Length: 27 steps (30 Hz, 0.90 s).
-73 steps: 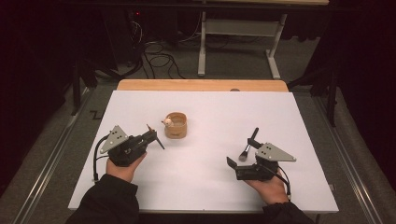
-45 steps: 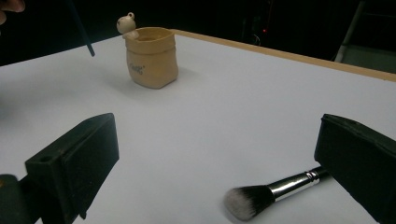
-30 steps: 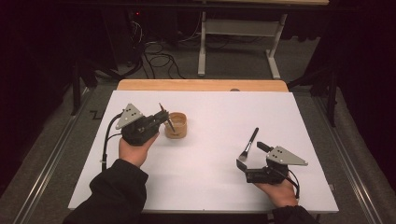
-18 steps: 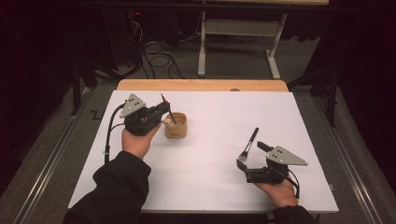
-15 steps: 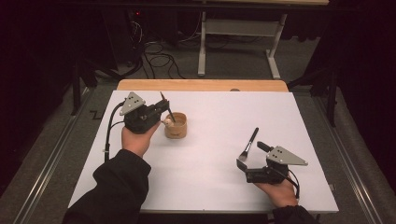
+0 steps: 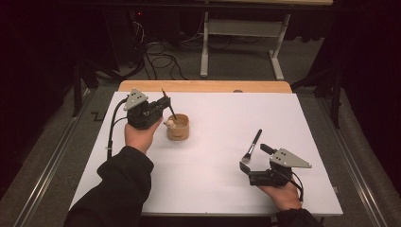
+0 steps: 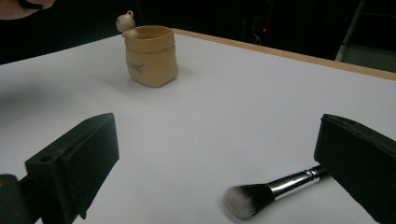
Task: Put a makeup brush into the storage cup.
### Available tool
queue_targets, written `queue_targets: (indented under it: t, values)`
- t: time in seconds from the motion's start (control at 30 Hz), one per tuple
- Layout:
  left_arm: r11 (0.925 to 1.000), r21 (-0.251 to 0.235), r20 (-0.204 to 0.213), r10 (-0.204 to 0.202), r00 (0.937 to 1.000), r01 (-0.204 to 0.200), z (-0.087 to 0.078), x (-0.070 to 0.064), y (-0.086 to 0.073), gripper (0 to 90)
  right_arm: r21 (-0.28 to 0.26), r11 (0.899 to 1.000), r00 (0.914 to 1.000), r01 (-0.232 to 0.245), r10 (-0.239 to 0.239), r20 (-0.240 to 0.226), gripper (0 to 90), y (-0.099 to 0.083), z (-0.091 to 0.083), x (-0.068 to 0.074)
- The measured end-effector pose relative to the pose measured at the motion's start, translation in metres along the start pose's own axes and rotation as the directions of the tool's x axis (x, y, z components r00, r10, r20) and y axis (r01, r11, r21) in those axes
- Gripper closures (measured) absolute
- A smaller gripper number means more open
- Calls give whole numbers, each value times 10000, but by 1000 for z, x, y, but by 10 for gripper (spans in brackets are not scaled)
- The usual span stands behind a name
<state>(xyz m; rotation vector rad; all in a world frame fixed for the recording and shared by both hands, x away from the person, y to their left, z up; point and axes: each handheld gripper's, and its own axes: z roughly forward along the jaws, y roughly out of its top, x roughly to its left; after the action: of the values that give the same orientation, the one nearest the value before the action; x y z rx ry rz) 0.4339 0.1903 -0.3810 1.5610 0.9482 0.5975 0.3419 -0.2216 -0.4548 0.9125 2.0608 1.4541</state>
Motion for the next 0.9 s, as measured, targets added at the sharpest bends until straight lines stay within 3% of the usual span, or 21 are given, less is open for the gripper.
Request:
queue_targets:
  t: [0.47, 0.9]
  values:
    - [9992, 392, -158, -18, 9999, 24, 6, 5, -6, 834, 57, 10000, 10000, 81, -81, -32, 7, -1, 1, 1]
    - [9972, 698, -273, -254, 9993, 273, 10, 11, -22, 833, 122, 9999, 9999, 99, -98, -81, 7, -1, 2, 1]
